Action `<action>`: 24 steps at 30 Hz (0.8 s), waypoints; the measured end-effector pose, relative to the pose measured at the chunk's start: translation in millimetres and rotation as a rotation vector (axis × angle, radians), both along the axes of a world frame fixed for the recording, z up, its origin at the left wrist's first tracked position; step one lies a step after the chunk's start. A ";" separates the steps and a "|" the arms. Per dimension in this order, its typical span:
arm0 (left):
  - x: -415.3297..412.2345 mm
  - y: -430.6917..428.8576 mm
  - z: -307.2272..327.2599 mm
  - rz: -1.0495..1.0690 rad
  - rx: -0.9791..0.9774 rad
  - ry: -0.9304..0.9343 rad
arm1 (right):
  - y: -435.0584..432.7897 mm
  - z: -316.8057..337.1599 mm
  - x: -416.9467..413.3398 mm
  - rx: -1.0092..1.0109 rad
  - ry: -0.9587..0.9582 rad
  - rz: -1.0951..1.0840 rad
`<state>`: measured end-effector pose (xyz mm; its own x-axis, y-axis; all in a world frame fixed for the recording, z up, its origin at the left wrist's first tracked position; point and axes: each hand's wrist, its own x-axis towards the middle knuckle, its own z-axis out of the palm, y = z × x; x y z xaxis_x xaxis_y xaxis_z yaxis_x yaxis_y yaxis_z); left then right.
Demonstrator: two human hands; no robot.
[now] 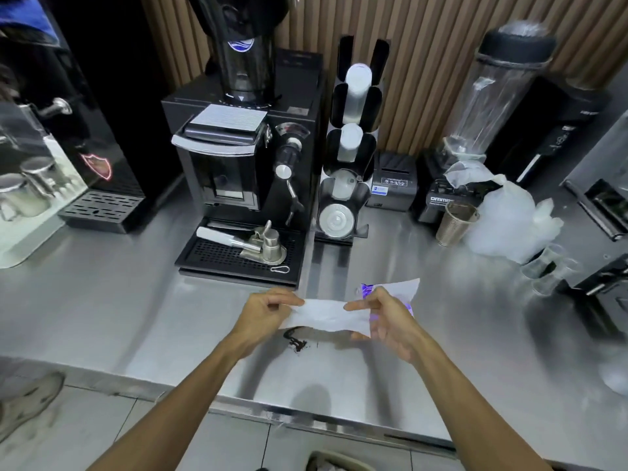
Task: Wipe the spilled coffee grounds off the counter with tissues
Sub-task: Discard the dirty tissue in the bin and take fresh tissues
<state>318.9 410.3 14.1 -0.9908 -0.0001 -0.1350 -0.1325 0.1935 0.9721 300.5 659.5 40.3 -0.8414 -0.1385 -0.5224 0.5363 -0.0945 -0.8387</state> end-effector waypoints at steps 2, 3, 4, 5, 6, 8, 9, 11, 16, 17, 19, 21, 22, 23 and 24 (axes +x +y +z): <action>10.3 -9.0 -4.4 0.001 -0.052 0.007 | -6.0 -11.3 6.6 0.053 0.053 0.071; 14.6 -13.5 -7.0 -0.013 -0.088 0.027 | -8.9 -17.3 8.6 0.089 0.098 0.110; 17.8 -17.3 -10.7 -0.028 -0.140 0.066 | -12.2 -23.7 9.2 0.125 0.148 0.129; 20.0 -19.9 -14.1 -0.037 -0.211 0.100 | -16.0 -29.7 8.0 0.163 0.198 0.132; 20.7 -21.7 -18.0 -0.029 -0.275 0.146 | -20.2 -33.9 5.3 0.215 0.252 0.132; 18.6 -24.1 -25.3 0.005 -0.372 0.203 | -30.5 -39.6 -0.1 0.318 0.352 0.147; 15.7 -25.6 -28.9 0.014 -0.428 0.214 | -35.9 -40.7 -3.0 0.388 0.403 0.165; 7.2 -30.1 -35.2 0.009 -0.551 0.233 | -46.4 -42.4 -11.2 0.566 0.487 0.231; -21.5 -43.9 -45.0 0.001 -0.798 0.302 | -60.7 -52.4 -42.8 0.857 0.581 0.454; -28.7 -45.1 -47.0 -0.020 -0.829 0.323 | -62.7 -55.5 -50.0 0.901 0.612 0.472; -42.6 -45.8 -51.5 -0.066 -0.872 0.352 | -68.9 -59.6 -64.0 0.981 0.666 0.496; -55.3 -45.4 -58.1 -0.074 -0.889 0.372 | -75.9 -66.2 -76.6 1.074 0.709 0.532; -60.2 -44.7 -61.7 -0.074 -0.896 0.385 | -78.3 -72.2 -83.1 1.130 0.735 0.543; -64.4 -43.7 -65.2 -0.085 -0.921 0.403 | -80.0 -77.1 -88.3 1.188 0.759 0.548; -67.3 -42.5 -68.1 -0.119 -0.973 0.414 | -80.9 -83.1 -92.6 1.236 0.788 0.545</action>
<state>251.6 367.7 -54.0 -0.9604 0.1733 0.2182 0.2438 0.9019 0.3567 207.9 578.5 -42.8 -0.9404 -0.3400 -0.0069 -0.3198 0.8912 -0.3218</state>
